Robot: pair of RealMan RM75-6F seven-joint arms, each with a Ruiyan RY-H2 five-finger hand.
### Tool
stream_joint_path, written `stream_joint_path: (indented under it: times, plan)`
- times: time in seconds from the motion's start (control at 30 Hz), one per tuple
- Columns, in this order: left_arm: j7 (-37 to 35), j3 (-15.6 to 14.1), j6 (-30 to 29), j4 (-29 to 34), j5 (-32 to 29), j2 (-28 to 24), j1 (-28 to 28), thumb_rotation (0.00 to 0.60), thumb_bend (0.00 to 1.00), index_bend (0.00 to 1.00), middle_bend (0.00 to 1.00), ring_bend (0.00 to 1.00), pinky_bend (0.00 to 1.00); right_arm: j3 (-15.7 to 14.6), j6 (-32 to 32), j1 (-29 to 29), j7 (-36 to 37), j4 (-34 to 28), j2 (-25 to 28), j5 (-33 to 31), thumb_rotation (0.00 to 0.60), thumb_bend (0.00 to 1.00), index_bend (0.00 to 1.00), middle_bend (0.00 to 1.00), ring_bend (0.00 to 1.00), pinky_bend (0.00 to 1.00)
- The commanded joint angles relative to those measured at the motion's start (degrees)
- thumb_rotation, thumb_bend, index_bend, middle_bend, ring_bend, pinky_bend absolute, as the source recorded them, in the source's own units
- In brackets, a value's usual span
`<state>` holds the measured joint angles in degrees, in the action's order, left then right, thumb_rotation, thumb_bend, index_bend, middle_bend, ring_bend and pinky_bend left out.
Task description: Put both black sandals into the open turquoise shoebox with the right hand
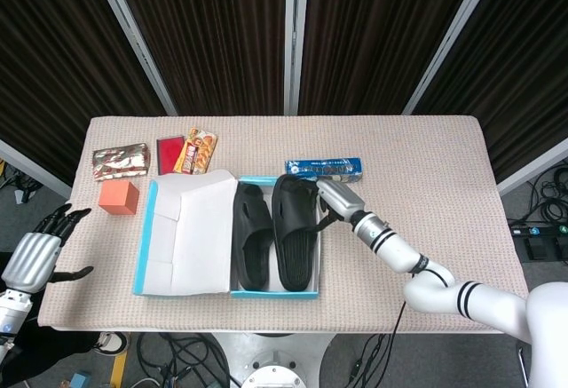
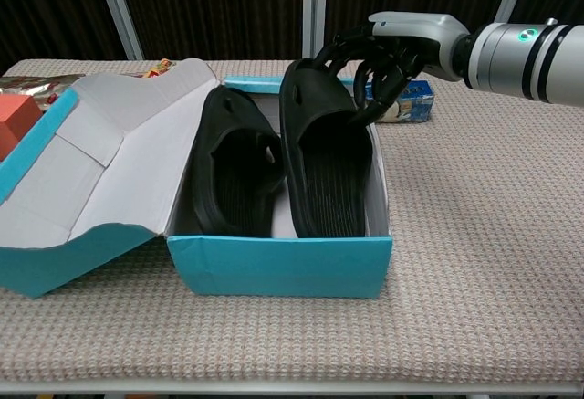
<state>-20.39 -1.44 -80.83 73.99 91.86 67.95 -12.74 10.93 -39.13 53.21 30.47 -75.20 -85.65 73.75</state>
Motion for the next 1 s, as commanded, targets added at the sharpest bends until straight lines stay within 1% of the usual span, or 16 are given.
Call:
stream_joint_path:
  times: [0.03, 0.27, 0.53, 0.67, 0.73, 0.87, 0.93, 1.0]
  plan:
    - [-0.07, 0.02, 0.02, -0.04, -0.04, 0.03, 0.00, 0.600, 0.00, 0.10, 0.15, 0.04, 0.16, 0.13, 1.38, 0.44, -0.91, 0.44, -0.17, -0.68, 0.600, 0.03, 0.53, 0.50, 0.50, 0.61]
    - [-0.22, 0.03, 0.00, -0.03, -0.08, -0.06, 0.04, 0.600, 0.00, 0.10, 0.15, 0.04, 0.16, 0.33, 4.25, 1.18, -2.94, 0.91, -0.53, -2.46, 0.600, 0.03, 0.53, 0.50, 0.50, 0.61]
    - [-0.31, 0.04, 0.14, 0.01, -0.18, -0.07, 0.04, 0.600, 0.00, 0.10, 0.15, 0.04, 0.16, 1.27, 9.01, 2.39, -4.99, 0.45, -0.14, -7.06, 0.600, 0.03, 0.53, 0.50, 0.50, 0.61]
    - [-0.42, 0.07, 0.13, 0.03, -0.25, -0.13, 0.08, 0.600, 0.00, 0.10, 0.15, 0.04, 0.16, 1.49, 10.23, 2.75, -6.54, -0.29, 0.48, -8.88, 0.600, 0.02, 0.50, 0.48, 0.49, 0.61]
    - [-0.52, 0.10, 0.16, 0.04, -0.34, -0.19, 0.09, 0.600, 0.00, 0.10, 0.15, 0.04, 0.16, 1.71, 11.12, 2.79, -6.62, -1.20, 1.32, -9.51, 0.600, 0.00, 0.43, 0.45, 0.45, 0.59]
    - [-0.71, 0.10, 0.23, 0.02, -0.34, -0.17, 0.07, 0.600, 0.00, 0.10, 0.15, 0.04, 0.16, 2.32, 13.05, 2.88, -5.93, -2.64, 3.20, -9.37, 0.600, 0.00, 0.26, 0.35, 0.30, 0.51]
    - [-0.74, 0.07, 0.24, -0.01, -0.32, -0.12, 0.08, 0.600, 0.00, 0.10, 0.15, 0.04, 0.16, 2.56, 13.39, 2.74, -5.66, -3.01, 3.85, -8.93, 0.600, 0.00, 0.21, 0.30, 0.23, 0.46]
    - [-0.69, 0.09, 0.21, -0.04, -0.31, -0.08, 0.09, 0.600, 0.00, 0.10, 0.15, 0.04, 0.16, 2.75, 13.76, 2.58, -5.36, -3.47, 4.44, -8.55, 0.600, 0.00, 0.17, 0.25, 0.18, 0.44]
